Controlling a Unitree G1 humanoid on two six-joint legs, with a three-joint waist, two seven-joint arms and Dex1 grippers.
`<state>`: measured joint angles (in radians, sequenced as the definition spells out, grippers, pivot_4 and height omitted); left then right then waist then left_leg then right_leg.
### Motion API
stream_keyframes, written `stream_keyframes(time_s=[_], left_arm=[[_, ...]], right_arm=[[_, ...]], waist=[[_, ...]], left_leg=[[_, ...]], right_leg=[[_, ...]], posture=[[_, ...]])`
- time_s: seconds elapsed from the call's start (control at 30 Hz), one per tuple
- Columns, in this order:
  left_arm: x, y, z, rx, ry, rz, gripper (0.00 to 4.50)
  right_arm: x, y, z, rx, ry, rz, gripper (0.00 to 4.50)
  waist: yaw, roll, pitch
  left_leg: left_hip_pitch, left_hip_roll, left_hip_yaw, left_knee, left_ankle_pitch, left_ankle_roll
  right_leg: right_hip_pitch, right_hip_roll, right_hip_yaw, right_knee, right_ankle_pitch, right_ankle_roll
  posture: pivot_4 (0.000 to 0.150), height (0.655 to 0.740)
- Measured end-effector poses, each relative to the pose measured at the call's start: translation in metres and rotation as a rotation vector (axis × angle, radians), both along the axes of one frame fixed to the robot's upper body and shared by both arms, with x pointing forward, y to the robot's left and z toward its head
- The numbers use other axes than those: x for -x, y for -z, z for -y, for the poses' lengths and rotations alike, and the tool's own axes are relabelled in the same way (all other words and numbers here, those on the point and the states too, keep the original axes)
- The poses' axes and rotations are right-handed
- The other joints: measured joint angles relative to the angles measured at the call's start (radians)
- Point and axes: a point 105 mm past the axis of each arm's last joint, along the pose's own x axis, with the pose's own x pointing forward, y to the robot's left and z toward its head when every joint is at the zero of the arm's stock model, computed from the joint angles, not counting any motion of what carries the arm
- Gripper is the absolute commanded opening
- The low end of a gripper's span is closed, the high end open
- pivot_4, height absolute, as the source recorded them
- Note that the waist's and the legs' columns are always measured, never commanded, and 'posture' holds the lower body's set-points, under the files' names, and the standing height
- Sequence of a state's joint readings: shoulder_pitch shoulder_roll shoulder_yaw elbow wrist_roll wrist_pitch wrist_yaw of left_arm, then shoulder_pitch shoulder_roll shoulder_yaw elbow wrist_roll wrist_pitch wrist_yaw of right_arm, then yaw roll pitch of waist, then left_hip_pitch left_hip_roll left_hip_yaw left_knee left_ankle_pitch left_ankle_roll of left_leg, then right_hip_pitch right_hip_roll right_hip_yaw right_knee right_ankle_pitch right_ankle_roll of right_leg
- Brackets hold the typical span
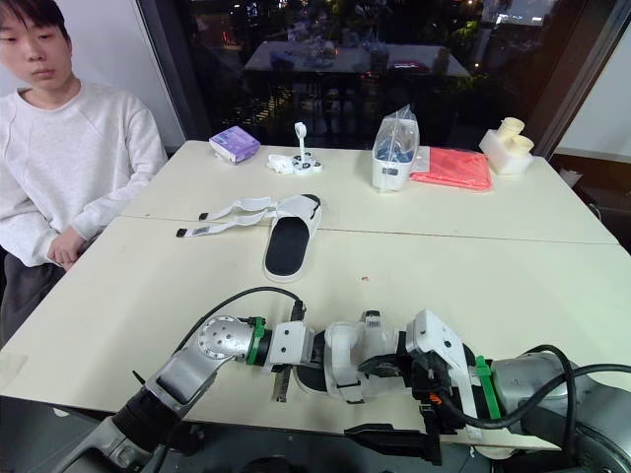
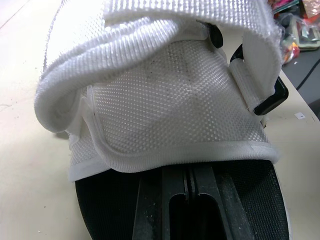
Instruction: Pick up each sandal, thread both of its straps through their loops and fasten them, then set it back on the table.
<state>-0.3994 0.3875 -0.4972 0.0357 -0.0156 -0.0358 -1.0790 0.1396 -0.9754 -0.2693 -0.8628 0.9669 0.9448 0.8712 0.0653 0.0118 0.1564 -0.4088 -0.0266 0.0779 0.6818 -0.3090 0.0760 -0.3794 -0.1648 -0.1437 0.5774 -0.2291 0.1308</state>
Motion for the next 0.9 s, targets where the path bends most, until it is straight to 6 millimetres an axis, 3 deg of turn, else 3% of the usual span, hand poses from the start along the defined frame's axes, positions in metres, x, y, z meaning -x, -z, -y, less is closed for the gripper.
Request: stream_keyframes(time_s=[0.13, 0.27, 0.5, 0.9], left_arm=[[0.000, 0.000, 0.000, 0.004, 0.004, 0.004, 0.00], [0.000, 0.001, 0.000, 0.005, 0.002, 0.004, 0.00], [0.000, 0.001, 0.000, 0.006, 0.003, 0.003, 0.00], [-0.001, 0.002, -0.003, 0.000, -0.004, 0.004, 0.00]], right_arm=[[0.012, 0.021, 0.002, 0.021, 0.015, -0.105, 4.47], [0.012, 0.037, 0.004, 0.045, 0.035, -0.097, 4.47], [-0.002, 0.046, 0.006, 0.052, 0.083, -0.022, 4.47], [-0.007, 0.053, -0.002, 0.051, 0.070, -0.012, 4.47]], waist=[[-0.001, 0.000, 0.000], [-0.001, 0.000, 0.000], [0.000, 0.000, 0.000], [-0.003, 0.000, 0.000]], left_leg=[[0.000, 0.000, 0.000, 0.000, 0.000, 0.000], [0.000, 0.000, 0.000, 0.000, 0.000, 0.000], [0.000, 0.000, 0.000, 0.000, 0.000, 0.000], [0.001, 0.000, 0.000, 0.000, 0.000, 0.000]], right_leg=[[0.000, 0.000, 0.000, 0.000, 0.000, 0.000], [0.000, 0.000, 0.000, 0.000, 0.000, 0.000], [0.000, 0.000, 0.000, 0.000, 0.000, 0.001], [0.000, 0.000, 0.000, 0.000, 0.000, 0.000]], posture=[[0.150, 0.7400], [0.150, 0.7400], [0.150, 0.7400], [0.150, 0.7400]])
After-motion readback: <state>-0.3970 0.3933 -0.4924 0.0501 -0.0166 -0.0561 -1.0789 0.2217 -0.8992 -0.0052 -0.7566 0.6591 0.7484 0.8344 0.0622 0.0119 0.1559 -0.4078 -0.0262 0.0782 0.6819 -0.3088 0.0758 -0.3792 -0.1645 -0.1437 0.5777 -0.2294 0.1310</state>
